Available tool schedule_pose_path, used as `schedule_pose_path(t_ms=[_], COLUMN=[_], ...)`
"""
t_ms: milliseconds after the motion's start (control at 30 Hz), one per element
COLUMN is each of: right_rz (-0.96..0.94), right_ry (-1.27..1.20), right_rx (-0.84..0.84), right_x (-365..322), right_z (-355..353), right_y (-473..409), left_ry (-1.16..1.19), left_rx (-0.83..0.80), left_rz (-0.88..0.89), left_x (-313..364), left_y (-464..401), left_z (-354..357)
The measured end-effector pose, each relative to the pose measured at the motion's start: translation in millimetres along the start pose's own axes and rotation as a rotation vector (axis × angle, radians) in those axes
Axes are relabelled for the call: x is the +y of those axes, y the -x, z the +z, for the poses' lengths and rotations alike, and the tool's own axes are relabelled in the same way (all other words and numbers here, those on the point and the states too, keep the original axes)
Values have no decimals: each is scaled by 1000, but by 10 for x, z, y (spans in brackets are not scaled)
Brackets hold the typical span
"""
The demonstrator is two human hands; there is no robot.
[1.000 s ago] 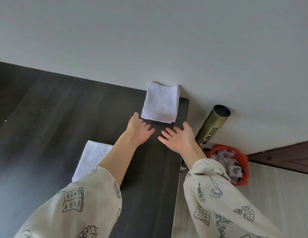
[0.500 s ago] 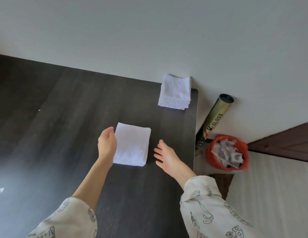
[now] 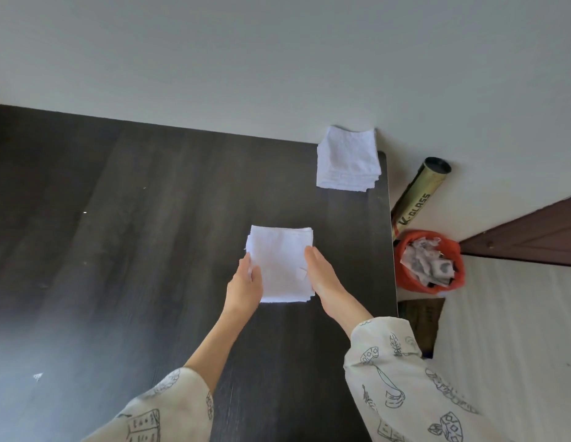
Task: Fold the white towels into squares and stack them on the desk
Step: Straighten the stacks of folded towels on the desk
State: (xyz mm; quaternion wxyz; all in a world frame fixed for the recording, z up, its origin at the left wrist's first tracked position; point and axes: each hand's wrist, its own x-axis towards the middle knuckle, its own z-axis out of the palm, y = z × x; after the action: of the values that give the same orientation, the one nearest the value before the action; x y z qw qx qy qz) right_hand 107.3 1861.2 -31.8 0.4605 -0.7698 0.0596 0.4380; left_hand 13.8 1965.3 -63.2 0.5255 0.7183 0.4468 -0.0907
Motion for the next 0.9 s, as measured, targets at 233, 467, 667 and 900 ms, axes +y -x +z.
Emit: schedule_pose_path(t_ms=[233,467,667,900], right_rz=[-2,-24,66,135], right_ry=[155,144,74,13], right_rx=[303,317,267,-12], right_x=[86,69,156,13], right_z=[-26,-37,-77,-5], right_y=[-30,-112,-133,-123], left_ry=[65,198,210,360], left_rx=[278,224,109,-193], left_rz=[-35,-143,-179,-99], left_x=[93,135,17,-11], left_y=[83,43,-37,-259], left_z=[-28,-81,-74,-96])
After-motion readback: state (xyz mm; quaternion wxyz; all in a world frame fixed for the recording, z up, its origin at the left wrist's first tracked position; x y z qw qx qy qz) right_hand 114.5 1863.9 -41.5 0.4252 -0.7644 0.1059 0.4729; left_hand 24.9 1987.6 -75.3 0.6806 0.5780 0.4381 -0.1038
